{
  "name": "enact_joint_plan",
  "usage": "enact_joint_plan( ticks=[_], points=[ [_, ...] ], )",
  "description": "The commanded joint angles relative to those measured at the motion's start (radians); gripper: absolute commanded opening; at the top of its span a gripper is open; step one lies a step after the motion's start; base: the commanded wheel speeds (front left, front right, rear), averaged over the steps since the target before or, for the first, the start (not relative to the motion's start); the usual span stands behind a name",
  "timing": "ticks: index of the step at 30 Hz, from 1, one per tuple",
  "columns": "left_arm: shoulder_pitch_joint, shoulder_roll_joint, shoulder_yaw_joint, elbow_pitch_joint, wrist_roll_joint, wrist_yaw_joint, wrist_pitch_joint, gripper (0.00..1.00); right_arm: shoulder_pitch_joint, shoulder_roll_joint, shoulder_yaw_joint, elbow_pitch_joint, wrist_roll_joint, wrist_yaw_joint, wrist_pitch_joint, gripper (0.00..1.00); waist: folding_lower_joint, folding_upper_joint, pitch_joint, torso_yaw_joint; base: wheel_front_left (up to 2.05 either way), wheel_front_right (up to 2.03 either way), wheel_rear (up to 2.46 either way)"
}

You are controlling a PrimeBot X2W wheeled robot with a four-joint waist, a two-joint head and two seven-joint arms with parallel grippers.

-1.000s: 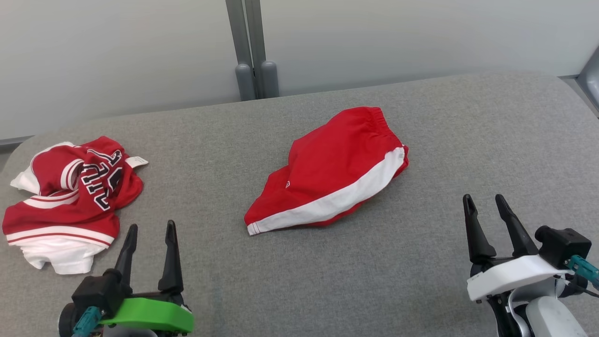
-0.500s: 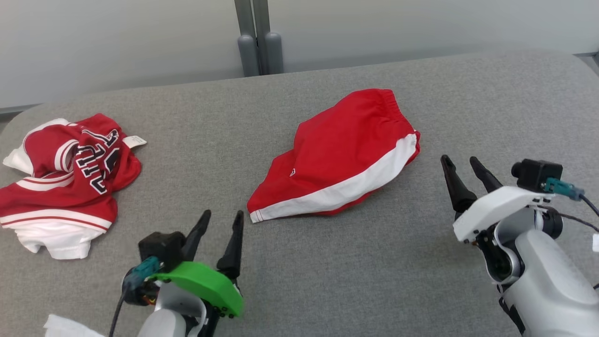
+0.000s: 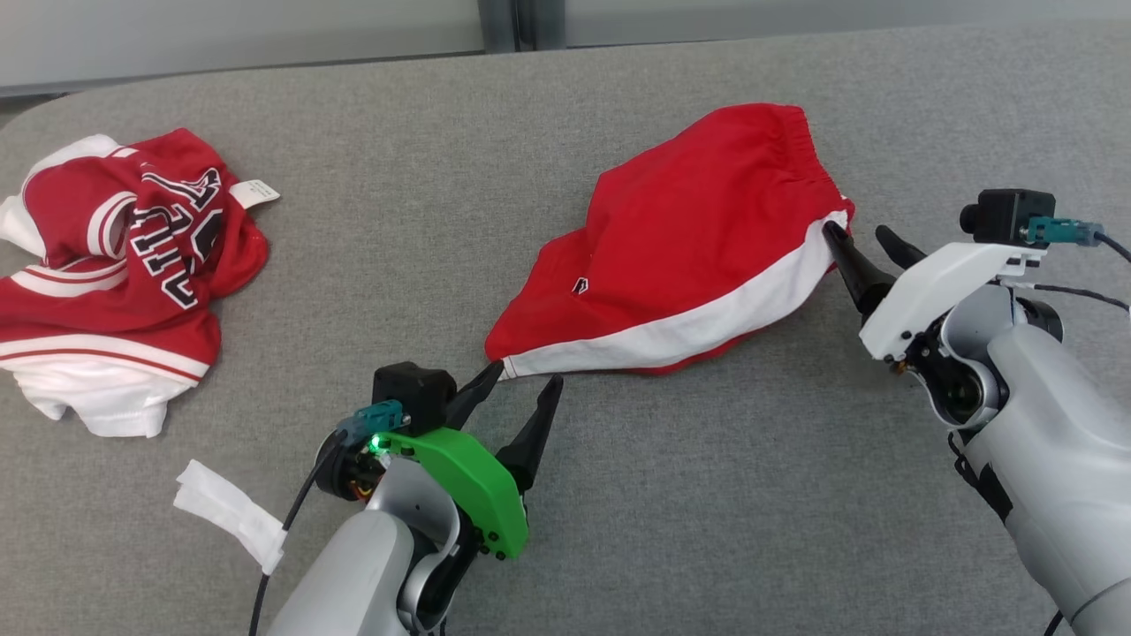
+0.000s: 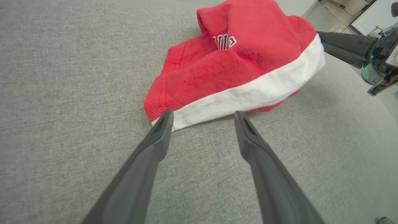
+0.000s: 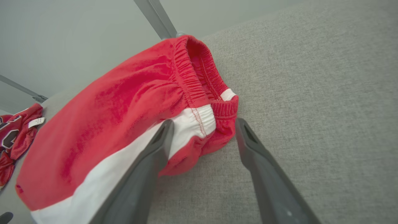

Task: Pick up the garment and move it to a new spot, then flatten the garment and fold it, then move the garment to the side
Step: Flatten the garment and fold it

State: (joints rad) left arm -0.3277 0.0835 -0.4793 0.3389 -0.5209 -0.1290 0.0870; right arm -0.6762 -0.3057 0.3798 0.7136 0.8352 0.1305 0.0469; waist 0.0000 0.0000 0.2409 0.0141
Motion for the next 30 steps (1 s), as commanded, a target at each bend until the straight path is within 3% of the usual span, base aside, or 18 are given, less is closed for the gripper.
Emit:
enact_joint_plan(
  ticks=[1,10,21,23,26,30],
  points=[
    [-0.029,0.011,-0.015,0.008,-0.019,-0.002,0.005,1.00,-0.023,-0.013,0.012,0.007,0.027,0.000,0.010,1.00,0.0000,0.0000,0.041,0.023,0.00,0.00,0.00],
    [-0.091,0.030,-0.092,0.044,-0.081,-0.002,0.000,1.00,-0.086,-0.050,0.080,0.030,0.168,0.000,0.024,1.00,0.0000,0.0000,0.083,0.038,0.00,0.00,0.00],
    [-0.135,0.039,-0.119,0.087,-0.124,-0.003,-0.045,1.00,-0.115,-0.082,0.210,0.012,0.230,0.000,-0.043,1.00,0.0000,0.0000,0.087,0.033,0.00,0.00,0.00],
    [-0.142,0.041,-0.108,0.098,-0.125,0.008,-0.054,1.00,-0.118,-0.086,0.231,0.013,0.236,0.000,-0.053,0.79,0.0000,0.0000,0.085,0.031,0.00,0.00,0.00],
    [-0.141,0.043,-0.093,0.120,-0.134,0.028,-0.058,1.00,-0.128,-0.095,0.259,0.017,0.247,0.000,-0.071,0.60,0.0000,0.0000,0.082,0.029,0.00,0.00,0.00],
    [-0.144,0.045,-0.088,0.148,-0.139,0.042,-0.043,1.00,-0.133,-0.100,0.291,0.022,0.266,0.000,-0.087,0.61,0.0000,0.0000,0.079,0.026,0.00,0.00,0.00]
  ],
)
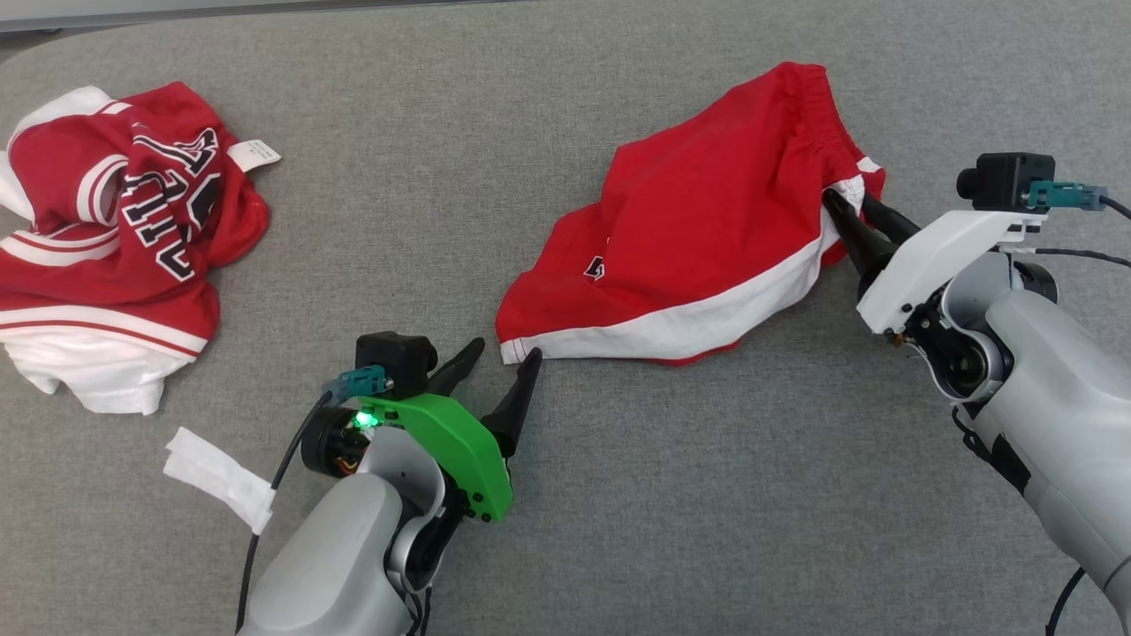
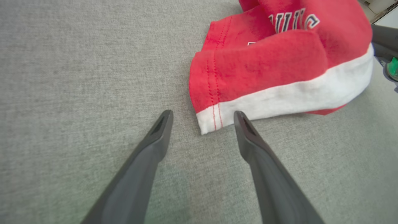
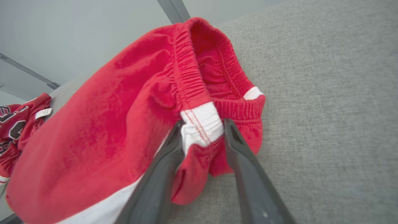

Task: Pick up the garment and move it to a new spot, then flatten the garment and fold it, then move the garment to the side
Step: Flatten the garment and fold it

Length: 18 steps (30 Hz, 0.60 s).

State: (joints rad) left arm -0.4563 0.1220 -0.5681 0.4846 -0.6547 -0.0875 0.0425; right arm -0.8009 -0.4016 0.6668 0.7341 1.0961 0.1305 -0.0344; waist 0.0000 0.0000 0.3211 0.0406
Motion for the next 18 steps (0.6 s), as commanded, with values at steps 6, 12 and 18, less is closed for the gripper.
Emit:
enact_joint_plan(
  ticks=[6,12,18],
  points=[
    [-0.034,-0.005,-0.016,0.023,-0.016,-0.016,0.003,0.49,-0.026,-0.009,0.049,0.012,0.031,0.000,-0.026,0.43,0.0000,0.0000,-0.003,-0.004,0.00,0.00,0.00],
    [-0.035,-0.003,-0.022,0.030,-0.017,-0.019,-0.021,0.00,-0.028,-0.020,0.087,0.015,0.048,0.000,-0.070,0.00,0.0000,0.0000,-0.022,-0.007,0.00,0.00,0.00],
    [0.009,0.011,-0.008,-0.002,-0.030,-0.018,-0.063,0.00,0.009,-0.033,0.115,-0.007,0.066,0.000,-0.148,0.00,0.0000,0.0000,-0.080,-0.006,0.00,0.00,0.00]
  ],
)
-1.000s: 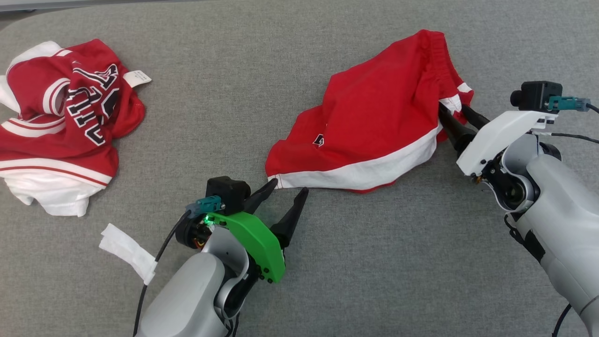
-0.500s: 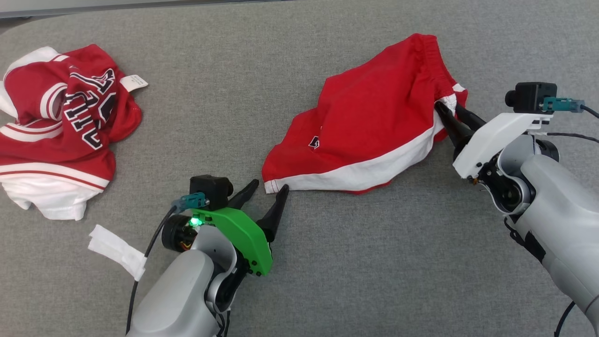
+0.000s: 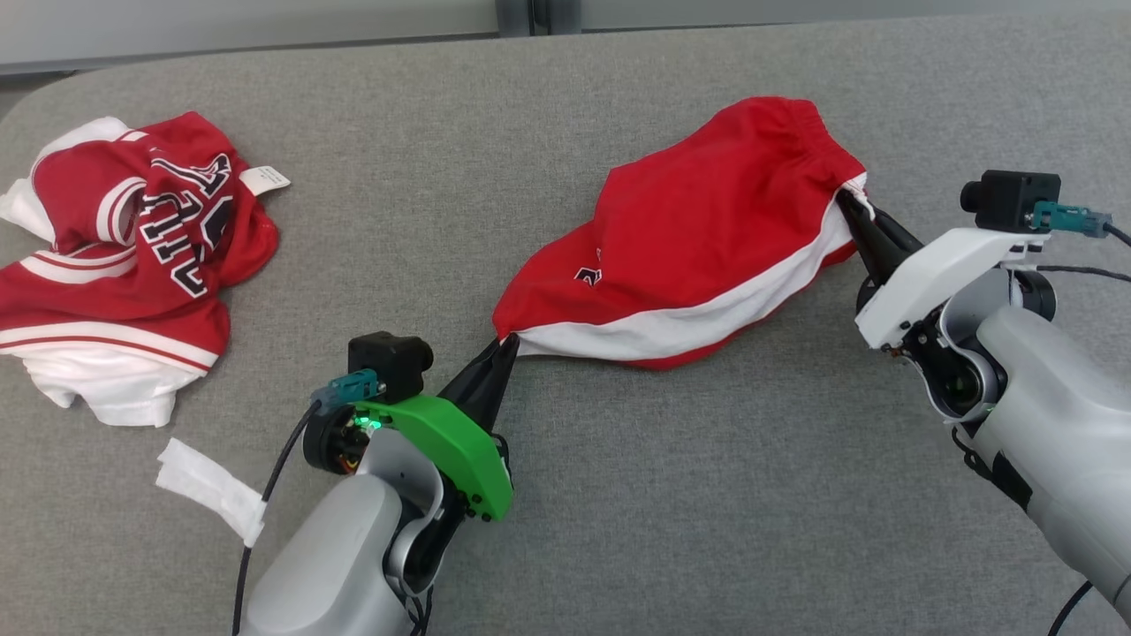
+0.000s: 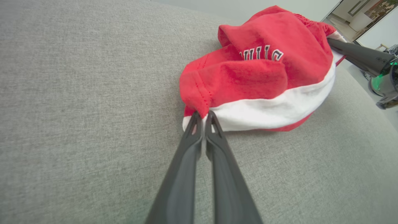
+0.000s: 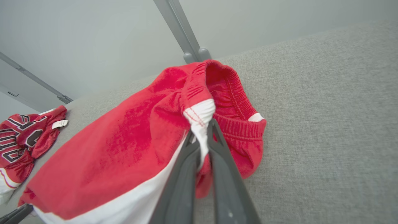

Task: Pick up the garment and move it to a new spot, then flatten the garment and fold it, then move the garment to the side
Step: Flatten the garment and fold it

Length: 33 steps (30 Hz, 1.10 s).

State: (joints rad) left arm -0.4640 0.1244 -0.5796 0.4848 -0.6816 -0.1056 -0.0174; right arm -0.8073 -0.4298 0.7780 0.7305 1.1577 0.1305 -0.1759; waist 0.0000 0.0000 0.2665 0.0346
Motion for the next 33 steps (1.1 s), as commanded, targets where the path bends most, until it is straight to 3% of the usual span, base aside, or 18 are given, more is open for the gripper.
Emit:
enact_joint_plan(
  ticks=[1,10,16,24,33],
  points=[
    [0.026,0.013,0.005,-0.012,-0.005,0.002,-0.008,0.00,0.024,-0.007,0.007,-0.014,0.009,0.000,-0.019,0.00,0.0000,0.0000,-0.039,0.000,0.00,0.00,0.00],
    [0.067,0.058,0.019,-0.115,0.001,0.031,-0.021,0.00,0.063,-0.033,0.026,-0.095,0.045,0.000,-0.066,0.00,0.0000,0.0000,-0.102,-0.019,0.00,0.00,0.00],
    [-0.059,0.120,0.026,-0.176,0.039,0.018,0.023,0.00,-0.007,-0.042,0.009,-0.125,0.039,0.000,-0.079,0.00,0.0000,0.0000,-0.063,-0.032,0.00,0.00,0.00],
    [-0.452,0.177,0.015,-0.106,0.110,-0.011,0.122,0.00,-0.251,-0.011,-0.056,-0.096,0.029,0.000,-0.085,0.00,0.0000,0.0000,0.110,-0.054,0.00,0.00,0.00],
    [-0.908,0.195,-0.057,0.043,0.073,-0.025,0.153,0.00,-0.577,0.064,-0.144,-0.034,0.041,0.000,-0.091,0.00,0.0000,0.0000,0.282,-0.077,0.00,0.00,0.00]
  ],
)
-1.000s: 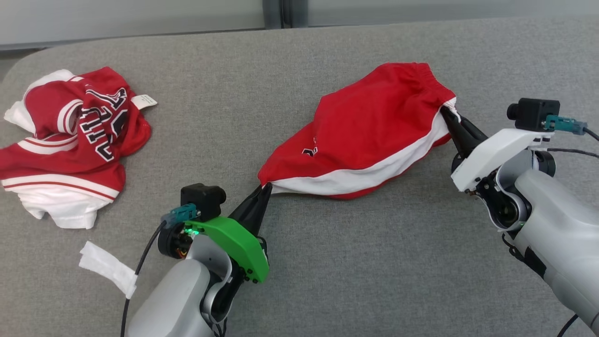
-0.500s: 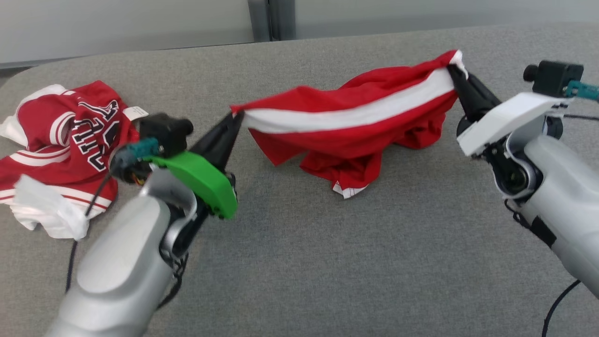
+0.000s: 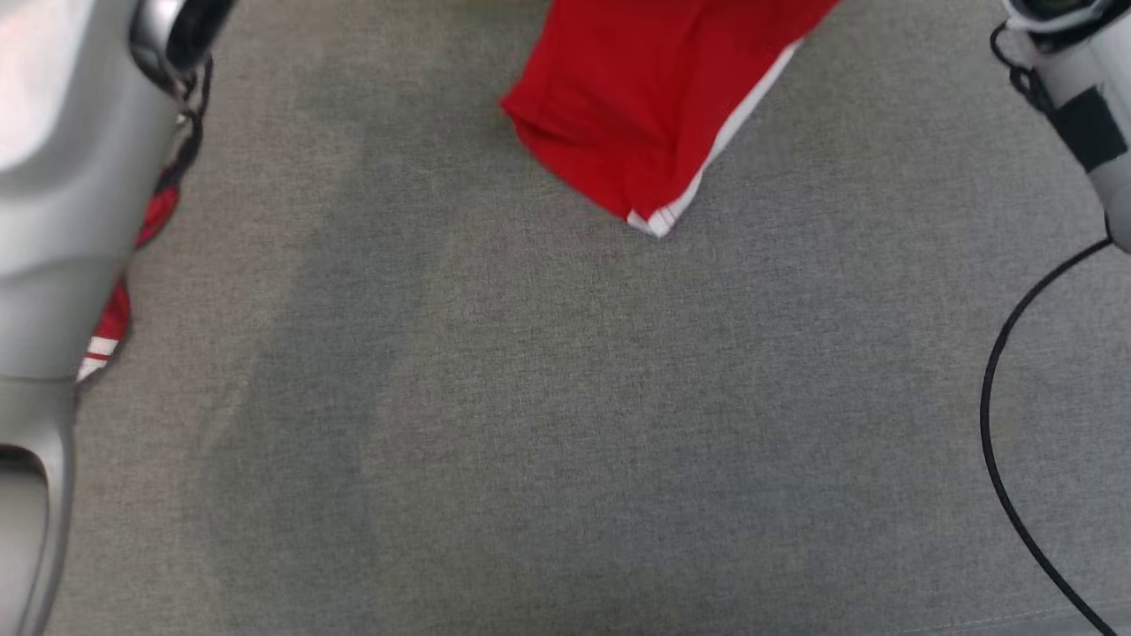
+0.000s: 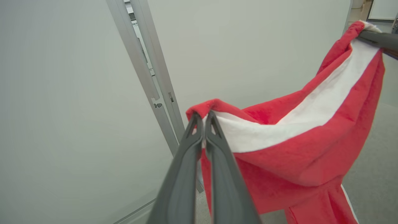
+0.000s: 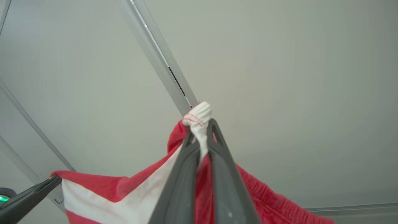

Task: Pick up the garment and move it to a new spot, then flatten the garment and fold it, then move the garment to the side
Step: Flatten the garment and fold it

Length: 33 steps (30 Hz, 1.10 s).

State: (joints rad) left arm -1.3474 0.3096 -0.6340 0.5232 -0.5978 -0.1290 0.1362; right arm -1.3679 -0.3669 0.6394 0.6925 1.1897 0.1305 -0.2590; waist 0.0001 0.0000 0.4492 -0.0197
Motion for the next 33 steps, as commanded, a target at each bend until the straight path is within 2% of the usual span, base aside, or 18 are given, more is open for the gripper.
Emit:
enact_joint_plan(
  ticks=[1,9,14,18,22,28,33],
  points=[
    [-0.076,0.020,-0.007,0.023,-0.014,-0.002,-0.003,0.00,-0.054,0.010,-0.021,0.008,0.013,0.000,-0.007,0.00,-0.0001,0.0000,0.115,-0.025,0.00,0.00,0.00],
    [-0.356,0.023,-0.003,0.173,-0.060,-0.001,-0.042,0.00,-0.262,0.066,-0.133,0.034,0.011,0.000,-0.006,0.00,-0.0001,0.0000,0.158,-0.039,0.00,0.00,0.00],
    [-0.404,0.011,-0.042,0.228,-0.091,-0.001,-0.060,0.00,-0.270,0.087,-0.108,0.056,-0.001,0.000,-0.004,0.00,-0.0001,0.0000,0.147,-0.037,0.00,0.00,0.00],
    [-0.329,0.012,-0.110,0.246,-0.140,-0.001,-0.059,0.00,-0.203,0.090,-0.045,0.069,0.020,0.000,0.023,0.00,-0.0001,0.0000,0.125,-0.031,0.00,0.00,0.00],
    [-0.229,0.057,-0.210,0.216,-0.185,-0.001,-0.054,0.00,-0.108,0.074,0.019,0.056,0.045,0.000,0.034,0.00,-0.0001,0.0000,0.078,-0.035,0.00,0.00,0.00],
    [-0.032,0.135,-0.311,0.144,-0.314,-0.001,-0.021,0.00,0.100,0.025,0.116,0.022,0.105,0.000,0.082,0.00,-0.0001,0.0000,-0.067,-0.046,0.00,0.00,0.00],
    [0.146,0.202,-0.364,0.059,-0.435,-0.001,0.078,0.00,0.296,-0.035,0.199,-0.031,0.146,0.000,0.123,0.00,-0.0001,0.0000,-0.214,-0.048,0.00,0.00,0.00]
  ],
)
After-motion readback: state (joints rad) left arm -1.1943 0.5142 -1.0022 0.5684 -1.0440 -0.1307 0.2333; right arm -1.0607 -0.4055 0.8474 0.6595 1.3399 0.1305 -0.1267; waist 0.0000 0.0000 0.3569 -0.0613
